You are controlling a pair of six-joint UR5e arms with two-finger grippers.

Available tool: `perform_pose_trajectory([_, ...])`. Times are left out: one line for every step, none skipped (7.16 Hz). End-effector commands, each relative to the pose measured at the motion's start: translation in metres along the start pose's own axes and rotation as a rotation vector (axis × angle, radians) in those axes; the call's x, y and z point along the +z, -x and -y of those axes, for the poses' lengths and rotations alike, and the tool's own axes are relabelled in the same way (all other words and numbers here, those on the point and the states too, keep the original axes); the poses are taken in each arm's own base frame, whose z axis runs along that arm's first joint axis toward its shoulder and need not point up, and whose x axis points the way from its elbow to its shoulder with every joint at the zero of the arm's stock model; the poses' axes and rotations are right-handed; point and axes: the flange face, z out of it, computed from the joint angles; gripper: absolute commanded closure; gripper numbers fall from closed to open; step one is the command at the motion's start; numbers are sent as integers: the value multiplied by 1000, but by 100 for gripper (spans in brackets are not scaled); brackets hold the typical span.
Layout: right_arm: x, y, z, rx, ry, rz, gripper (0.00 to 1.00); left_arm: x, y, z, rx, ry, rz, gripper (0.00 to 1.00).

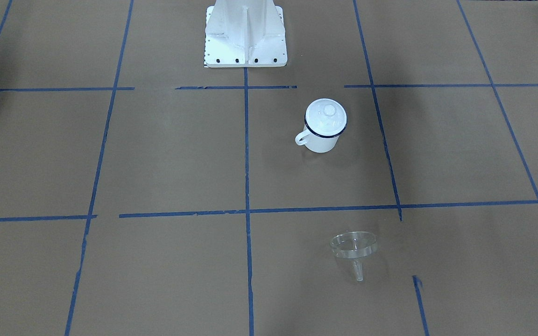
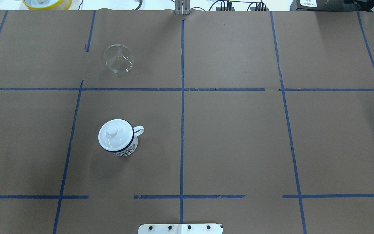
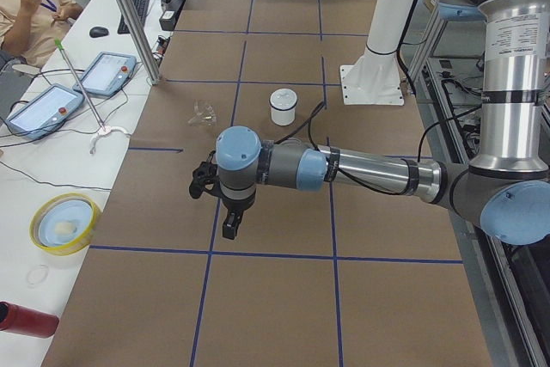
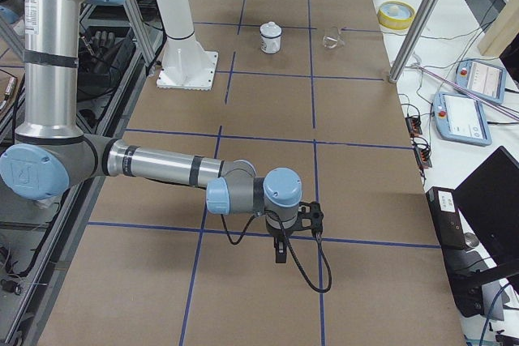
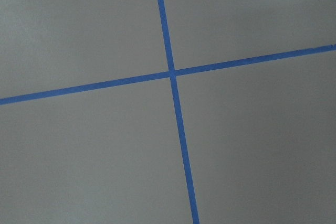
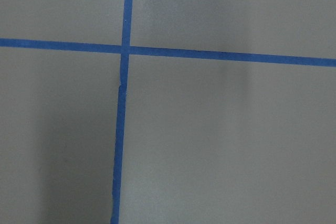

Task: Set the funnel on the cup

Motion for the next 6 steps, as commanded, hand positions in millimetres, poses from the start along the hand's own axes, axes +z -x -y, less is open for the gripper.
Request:
perform_pose_trajectory([0, 0, 0, 0, 0, 0, 0, -36, -51, 80, 164, -122, 13, 0])
perform_pose_trajectory([0, 0, 0, 0, 0, 0, 0, -42, -56, 102, 209, -200, 16, 0])
perform_pose_trajectory([0, 0, 0, 0, 0, 0, 0, -32, -48, 89, 97, -239, -7, 0])
perform_pose_trajectory([0, 0, 0, 0, 0, 0, 0, -28, -55, 85, 118, -285, -16, 0])
perform_pose_trajectory([-1, 0, 0, 0, -1, 0, 0, 24, -119, 94, 155, -206, -113, 0])
perform_pose_trajectory([0, 0, 0, 0, 0, 0, 0, 71, -195, 107, 67, -122, -174, 0])
